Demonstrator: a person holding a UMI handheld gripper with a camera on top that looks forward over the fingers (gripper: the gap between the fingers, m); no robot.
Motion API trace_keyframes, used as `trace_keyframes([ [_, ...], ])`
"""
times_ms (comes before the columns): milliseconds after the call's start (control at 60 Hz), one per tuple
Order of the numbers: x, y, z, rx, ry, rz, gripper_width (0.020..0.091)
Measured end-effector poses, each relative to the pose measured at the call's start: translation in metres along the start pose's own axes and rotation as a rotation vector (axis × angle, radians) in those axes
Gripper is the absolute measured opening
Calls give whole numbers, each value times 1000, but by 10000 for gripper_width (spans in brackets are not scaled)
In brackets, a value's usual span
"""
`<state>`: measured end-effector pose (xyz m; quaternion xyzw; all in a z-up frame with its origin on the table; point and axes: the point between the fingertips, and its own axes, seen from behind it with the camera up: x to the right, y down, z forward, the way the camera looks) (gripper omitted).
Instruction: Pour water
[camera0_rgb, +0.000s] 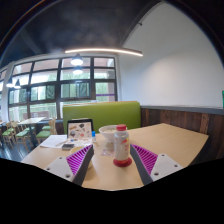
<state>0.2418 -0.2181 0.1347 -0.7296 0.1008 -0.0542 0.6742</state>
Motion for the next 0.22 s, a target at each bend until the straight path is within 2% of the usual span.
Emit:
trace_keyframes([
  [117, -41, 0, -69, -21, -64, 0, 817],
  [217, -60, 1, -101, -10, -94, -15, 823],
])
